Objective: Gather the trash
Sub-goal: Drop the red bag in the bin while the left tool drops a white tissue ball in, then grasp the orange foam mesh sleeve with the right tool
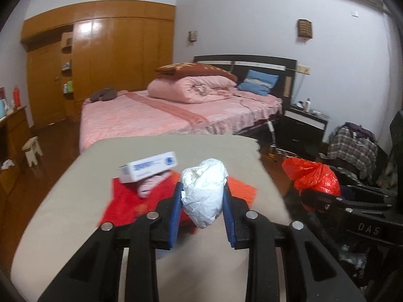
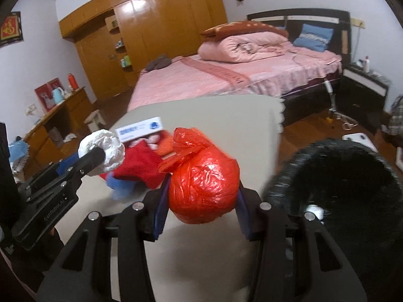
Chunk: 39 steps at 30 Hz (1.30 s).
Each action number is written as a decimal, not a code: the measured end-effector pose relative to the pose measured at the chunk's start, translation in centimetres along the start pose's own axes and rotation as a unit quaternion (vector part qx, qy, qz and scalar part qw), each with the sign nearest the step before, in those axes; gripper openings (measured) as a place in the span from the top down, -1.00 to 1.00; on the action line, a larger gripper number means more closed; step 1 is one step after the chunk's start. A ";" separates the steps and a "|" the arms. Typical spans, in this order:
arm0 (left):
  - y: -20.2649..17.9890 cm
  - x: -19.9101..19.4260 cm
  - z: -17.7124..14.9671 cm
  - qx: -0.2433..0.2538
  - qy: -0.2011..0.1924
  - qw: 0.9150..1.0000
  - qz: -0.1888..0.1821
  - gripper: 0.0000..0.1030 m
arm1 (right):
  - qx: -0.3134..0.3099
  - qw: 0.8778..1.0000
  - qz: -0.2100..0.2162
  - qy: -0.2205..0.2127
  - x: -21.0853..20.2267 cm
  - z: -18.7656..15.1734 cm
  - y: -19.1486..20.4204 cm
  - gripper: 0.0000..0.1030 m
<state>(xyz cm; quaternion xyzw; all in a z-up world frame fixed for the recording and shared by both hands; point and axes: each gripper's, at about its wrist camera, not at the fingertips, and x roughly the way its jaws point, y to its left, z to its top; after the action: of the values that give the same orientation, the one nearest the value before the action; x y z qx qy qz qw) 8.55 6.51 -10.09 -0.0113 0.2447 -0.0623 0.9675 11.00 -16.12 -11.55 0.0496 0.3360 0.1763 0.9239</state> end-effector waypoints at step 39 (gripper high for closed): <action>-4.3 3.4 -0.6 0.043 0.010 0.999 -0.007 -0.43 | 0.032 0.991 -0.117 -0.056 -1.7 -0.6 -6.2 -0.84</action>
<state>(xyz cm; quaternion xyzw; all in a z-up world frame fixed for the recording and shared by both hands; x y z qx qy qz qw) 10.75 1.85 -12.05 0.0291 0.2513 -0.0801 0.9642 11.26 -22.57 -12.33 0.0497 0.2924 0.0528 0.9535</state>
